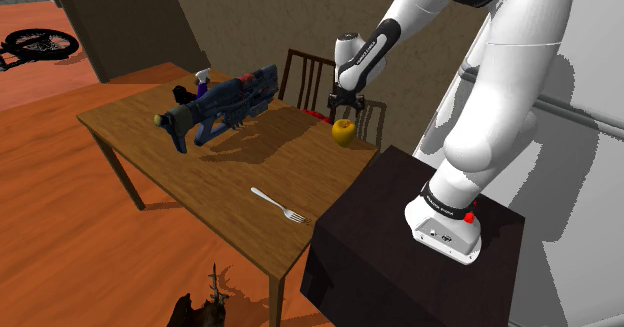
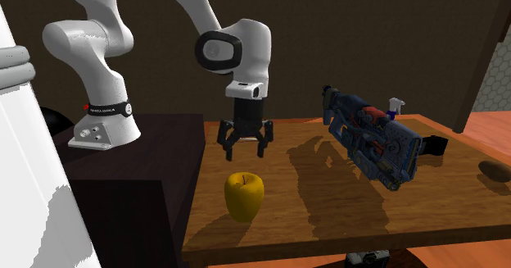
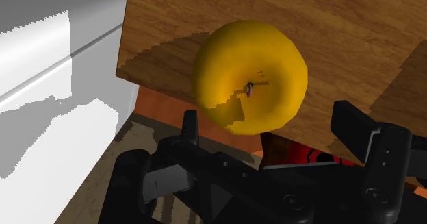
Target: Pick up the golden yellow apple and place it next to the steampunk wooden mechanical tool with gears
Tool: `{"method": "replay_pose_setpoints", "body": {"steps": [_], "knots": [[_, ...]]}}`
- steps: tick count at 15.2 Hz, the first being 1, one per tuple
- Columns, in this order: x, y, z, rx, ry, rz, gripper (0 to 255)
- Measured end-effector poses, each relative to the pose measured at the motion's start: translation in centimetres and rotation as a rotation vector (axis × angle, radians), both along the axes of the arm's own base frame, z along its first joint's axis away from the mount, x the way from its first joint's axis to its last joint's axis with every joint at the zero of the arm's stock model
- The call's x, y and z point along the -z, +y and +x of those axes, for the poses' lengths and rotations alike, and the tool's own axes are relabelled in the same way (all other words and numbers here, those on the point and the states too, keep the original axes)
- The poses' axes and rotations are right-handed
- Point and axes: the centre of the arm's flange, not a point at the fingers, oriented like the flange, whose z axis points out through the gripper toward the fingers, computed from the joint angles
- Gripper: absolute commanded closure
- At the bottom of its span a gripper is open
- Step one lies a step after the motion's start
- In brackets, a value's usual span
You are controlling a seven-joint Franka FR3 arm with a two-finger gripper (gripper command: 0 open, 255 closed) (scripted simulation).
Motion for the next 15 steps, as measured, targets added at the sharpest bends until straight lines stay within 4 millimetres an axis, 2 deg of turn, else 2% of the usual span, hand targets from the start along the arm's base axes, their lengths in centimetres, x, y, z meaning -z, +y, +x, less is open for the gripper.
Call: {"method": "replay_pose_setpoints", "body": {"steps": [6,12,13,15], "knots": [[2.9,-0.8,-0.4,0.007,-0.002,-0.002,0],[3.5,-0.9,-0.4,0.007,-0.002,-0.002,0],[3.5,-0.9,-0.4,0.007,-0.002,-0.002,255],[3.5,-0.9,-0.4,0.007,-0.002,-0.002,255]]}}
